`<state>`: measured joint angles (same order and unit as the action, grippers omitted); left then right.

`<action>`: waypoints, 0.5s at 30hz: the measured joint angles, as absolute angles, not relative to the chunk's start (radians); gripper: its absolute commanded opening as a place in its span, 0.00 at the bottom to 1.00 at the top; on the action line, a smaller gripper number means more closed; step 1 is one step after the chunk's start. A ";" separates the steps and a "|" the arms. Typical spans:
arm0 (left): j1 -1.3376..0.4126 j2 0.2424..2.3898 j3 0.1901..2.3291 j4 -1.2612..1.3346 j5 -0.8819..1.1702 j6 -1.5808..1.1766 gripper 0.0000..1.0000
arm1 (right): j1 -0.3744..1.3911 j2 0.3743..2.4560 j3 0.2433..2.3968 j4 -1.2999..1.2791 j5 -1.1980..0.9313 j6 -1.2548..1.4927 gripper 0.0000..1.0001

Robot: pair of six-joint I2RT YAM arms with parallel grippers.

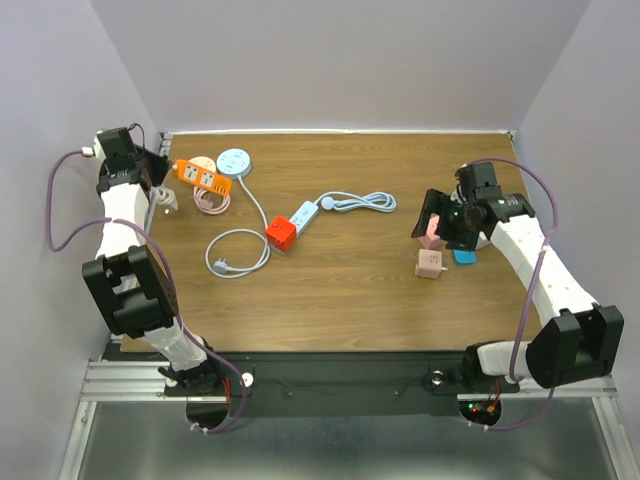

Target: Pull the plug off the socket

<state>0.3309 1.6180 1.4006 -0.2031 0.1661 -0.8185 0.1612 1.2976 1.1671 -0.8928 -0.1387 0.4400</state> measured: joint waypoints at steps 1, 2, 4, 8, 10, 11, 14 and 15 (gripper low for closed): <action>0.334 1.636 1.395 -0.194 0.174 -0.818 0.00 | 0.171 1.302 1.168 -0.889 -0.153 0.436 1.00; 0.337 1.658 1.390 -0.182 0.186 -0.817 0.00 | 0.179 1.306 1.171 -0.888 -0.167 0.433 1.00; 0.344 1.692 1.385 -0.170 0.197 -0.812 0.00 | 0.199 1.330 1.183 -0.886 -0.196 0.426 1.00; 0.352 1.739 1.349 -0.115 0.216 -0.813 0.12 | 0.233 1.388 1.232 -0.883 -0.218 0.428 1.00; 0.355 1.739 1.332 -0.103 0.223 -0.814 0.29 | 0.279 1.431 1.287 -0.881 -0.220 0.438 1.00; 0.355 1.739 1.328 -0.094 0.226 -0.816 0.34 | 0.312 1.450 1.313 -0.873 -0.219 0.443 1.00; 0.355 1.737 1.317 -0.073 0.233 -0.814 0.45 | 0.407 1.528 1.413 -0.860 -0.217 0.472 1.00; 0.355 1.736 1.313 -0.067 0.236 -0.813 0.49 | 0.435 1.551 1.443 -0.856 -0.215 0.480 1.00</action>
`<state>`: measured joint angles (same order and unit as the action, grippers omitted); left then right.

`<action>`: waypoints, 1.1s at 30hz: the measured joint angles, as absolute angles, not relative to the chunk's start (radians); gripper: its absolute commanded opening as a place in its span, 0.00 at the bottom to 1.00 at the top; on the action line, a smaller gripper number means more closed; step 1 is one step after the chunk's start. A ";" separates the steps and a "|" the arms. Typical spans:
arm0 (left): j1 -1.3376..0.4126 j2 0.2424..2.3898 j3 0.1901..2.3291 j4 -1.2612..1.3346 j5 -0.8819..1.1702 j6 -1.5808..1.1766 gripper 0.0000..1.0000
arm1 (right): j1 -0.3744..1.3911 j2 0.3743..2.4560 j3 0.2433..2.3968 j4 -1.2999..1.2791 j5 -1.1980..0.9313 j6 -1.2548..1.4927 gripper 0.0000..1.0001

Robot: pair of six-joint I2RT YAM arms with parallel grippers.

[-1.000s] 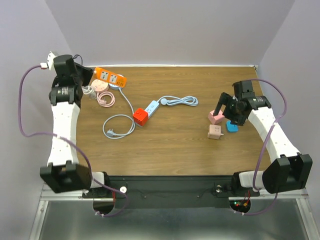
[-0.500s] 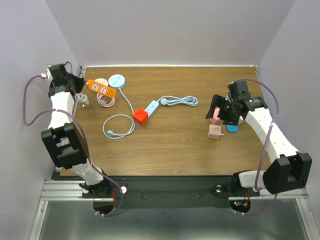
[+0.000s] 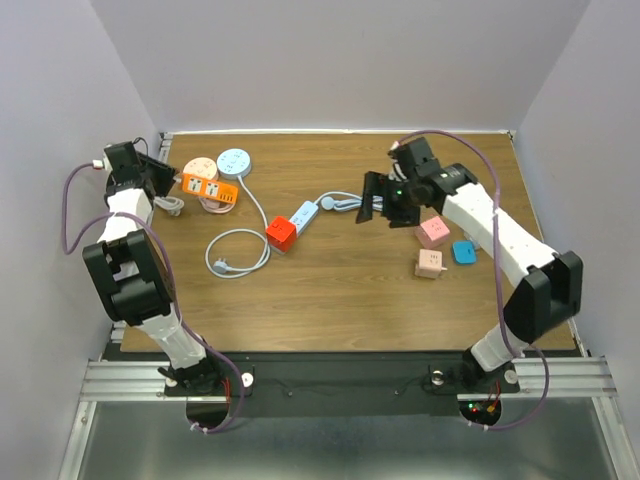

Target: Pull the plug off the socket

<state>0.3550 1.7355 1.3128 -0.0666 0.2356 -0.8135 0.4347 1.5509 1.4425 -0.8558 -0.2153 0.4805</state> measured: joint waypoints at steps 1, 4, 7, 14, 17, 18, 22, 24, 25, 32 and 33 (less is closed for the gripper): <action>0.355 1.733 1.307 -0.058 0.237 -0.813 0.64 | 0.467 1.587 1.483 -0.851 -0.210 0.495 1.00; 0.355 1.705 1.276 -0.051 0.248 -0.813 0.83 | 0.537 1.684 1.595 -0.843 -0.187 0.541 1.00; 0.355 1.669 1.243 -0.057 0.259 -0.813 0.84 | 0.593 1.790 1.710 -0.837 -0.166 0.585 1.00; 0.355 1.571 1.184 -0.123 0.292 -0.806 0.99 | 0.684 2.005 1.925 -0.828 -0.110 0.672 1.00; 0.355 1.506 1.184 -0.176 0.313 -0.778 0.99 | 0.723 2.092 2.002 -0.832 -0.087 0.704 1.00; 0.355 1.486 1.184 -0.189 0.316 -0.772 0.99 | 0.733 2.115 2.022 -0.831 -0.085 0.709 1.00; 0.355 1.358 1.120 -0.222 0.307 -0.748 0.99 | 0.776 2.226 2.136 -0.833 -0.061 0.719 1.00; 0.355 1.302 1.085 -0.242 0.299 -0.743 0.98 | 0.789 2.258 2.169 -0.835 -0.051 0.727 1.00; 0.355 1.285 1.072 -0.250 0.295 -0.741 0.98 | 0.795 2.269 2.180 -0.836 -0.046 0.738 1.00; 0.355 1.258 1.002 -0.274 0.317 -0.746 0.96 | 0.807 2.313 2.238 -0.868 -0.013 0.812 1.00; 0.355 1.243 0.989 -0.281 0.319 -0.747 0.96 | 0.808 2.325 2.252 -0.876 0.000 0.823 1.00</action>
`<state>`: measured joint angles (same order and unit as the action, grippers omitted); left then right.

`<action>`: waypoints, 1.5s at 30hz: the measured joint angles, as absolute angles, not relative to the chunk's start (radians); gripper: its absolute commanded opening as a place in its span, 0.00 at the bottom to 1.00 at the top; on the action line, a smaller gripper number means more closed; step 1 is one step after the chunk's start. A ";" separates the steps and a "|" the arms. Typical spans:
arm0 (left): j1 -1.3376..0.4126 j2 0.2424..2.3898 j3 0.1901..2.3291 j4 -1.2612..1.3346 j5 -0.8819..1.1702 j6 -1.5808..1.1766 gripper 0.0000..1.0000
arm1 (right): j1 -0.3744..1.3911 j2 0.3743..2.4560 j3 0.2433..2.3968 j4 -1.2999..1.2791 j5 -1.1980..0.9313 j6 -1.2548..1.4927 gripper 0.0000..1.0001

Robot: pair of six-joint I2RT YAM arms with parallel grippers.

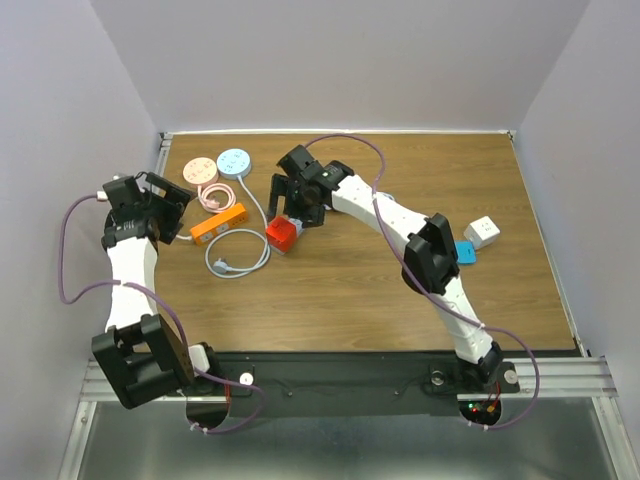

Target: Pull the plug off the socket

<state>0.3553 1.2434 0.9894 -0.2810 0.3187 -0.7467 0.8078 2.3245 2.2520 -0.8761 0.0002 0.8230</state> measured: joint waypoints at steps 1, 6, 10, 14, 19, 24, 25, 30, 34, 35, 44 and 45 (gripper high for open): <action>0.355 1.228 0.981 -0.294 0.322 -0.748 0.96 | 0.809 2.335 2.267 -0.891 0.017 0.836 1.00; 0.355 1.146 0.976 -0.313 0.321 -0.746 0.96 | 0.821 2.429 2.377 -0.946 0.072 0.892 1.00; 0.355 1.109 0.964 -0.318 0.321 -0.739 0.96 | 0.841 2.486 2.405 -0.965 0.088 0.938 1.00; 0.355 1.094 0.914 -0.326 0.323 -0.735 0.96 | 0.850 2.507 2.422 -0.973 0.091 0.962 0.97; 0.355 1.093 0.863 -0.343 0.335 -0.722 0.95 | 0.850 2.502 2.409 -0.969 0.094 0.962 0.81; 0.355 1.092 0.834 -0.336 0.361 -0.718 0.93 | 0.846 2.427 2.289 -0.938 0.085 0.915 0.46; 0.355 1.092 0.830 -0.334 0.367 -0.718 0.93 | 0.847 2.405 2.247 -0.936 0.078 0.887 0.25; 0.355 1.092 0.810 -0.304 0.443 -0.709 0.91 | 0.846 2.286 2.062 -0.928 0.047 0.791 0.01; 0.355 1.092 0.794 -0.286 0.508 -0.696 0.90 | 0.852 2.181 1.911 -0.955 0.043 0.669 0.00; 0.355 1.092 0.789 -0.284 0.524 -0.694 0.89 | 0.852 2.151 1.873 -0.974 0.040 0.623 0.01; 0.287 1.085 0.771 -0.262 0.602 -0.693 0.83 | 0.852 1.923 1.607 -1.068 0.075 0.332 0.00; 0.249 1.085 0.771 -0.256 0.609 -0.693 0.82 | 0.852 1.897 1.572 -1.065 0.076 0.322 0.00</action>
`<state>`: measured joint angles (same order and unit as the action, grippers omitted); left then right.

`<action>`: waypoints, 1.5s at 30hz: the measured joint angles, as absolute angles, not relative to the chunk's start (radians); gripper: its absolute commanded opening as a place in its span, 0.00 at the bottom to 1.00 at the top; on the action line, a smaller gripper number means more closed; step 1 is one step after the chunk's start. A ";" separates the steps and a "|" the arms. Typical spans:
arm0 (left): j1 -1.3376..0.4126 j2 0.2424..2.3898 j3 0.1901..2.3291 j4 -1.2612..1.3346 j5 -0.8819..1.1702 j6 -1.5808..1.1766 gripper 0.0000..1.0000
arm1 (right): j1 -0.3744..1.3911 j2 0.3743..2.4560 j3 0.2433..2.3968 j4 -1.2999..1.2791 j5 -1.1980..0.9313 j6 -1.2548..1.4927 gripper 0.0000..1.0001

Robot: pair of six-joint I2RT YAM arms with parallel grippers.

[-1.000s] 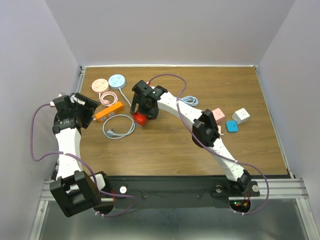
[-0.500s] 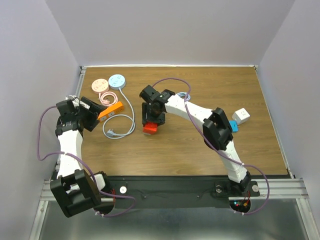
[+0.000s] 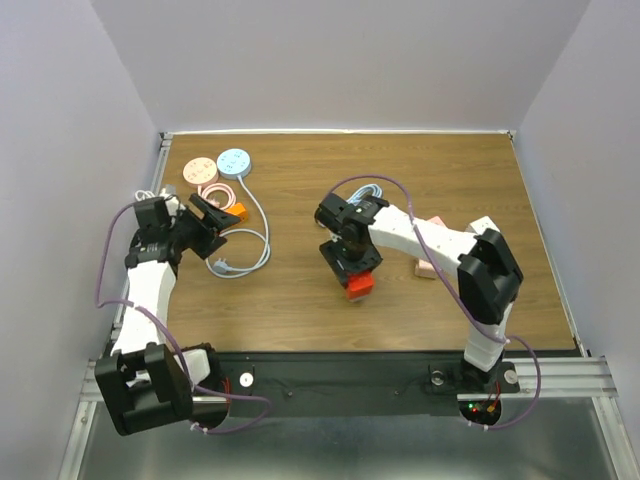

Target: Pull the plug off the socket

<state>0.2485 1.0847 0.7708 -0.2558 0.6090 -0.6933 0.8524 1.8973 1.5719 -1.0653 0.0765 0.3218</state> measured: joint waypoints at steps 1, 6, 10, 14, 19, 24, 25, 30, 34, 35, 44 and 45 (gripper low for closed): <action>0.218 1.085 0.771 -0.250 0.612 -0.694 0.80 | 0.852 1.864 1.529 -1.073 0.078 0.304 0.04; 0.015 1.132 0.796 -0.214 0.616 -0.708 0.77 | 0.852 1.797 1.374 -1.074 0.096 0.293 0.56; -0.125 1.195 0.797 -0.152 0.610 -0.759 0.73 | 0.852 1.778 1.324 -1.072 0.106 0.323 0.90; -0.232 1.230 0.792 -0.070 0.582 -0.820 0.54 | 0.852 1.708 1.327 -1.059 0.128 0.388 1.00; -0.373 1.312 0.792 0.033 0.566 -0.881 0.05 | 0.852 1.598 1.364 -1.038 0.177 0.467 1.00; -0.505 1.443 0.796 0.136 0.546 -0.949 0.00 | 0.846 1.520 1.372 -1.024 0.231 0.547 1.00; -0.534 1.475 0.804 0.148 0.540 -0.959 0.00 | 0.843 1.502 1.369 -1.022 0.237 0.564 1.00; -0.652 1.638 0.875 0.238 0.535 -1.012 0.00 | 0.828 1.417 1.303 -1.014 0.251 0.630 1.00; -0.701 1.720 0.892 0.307 0.534 -1.049 0.00 | 0.818 1.391 1.256 -1.015 0.256 0.667 1.00; -0.706 1.731 0.892 0.316 0.534 -1.053 0.00 | 0.817 1.390 1.246 -1.014 0.256 0.675 1.00; -0.727 1.851 0.892 0.417 0.542 -1.060 0.00 | 0.817 1.362 1.147 -0.968 0.232 0.663 1.00; -0.733 1.868 0.892 0.430 0.552 -1.065 0.00 | 0.817 1.357 1.137 -0.957 0.224 0.656 1.00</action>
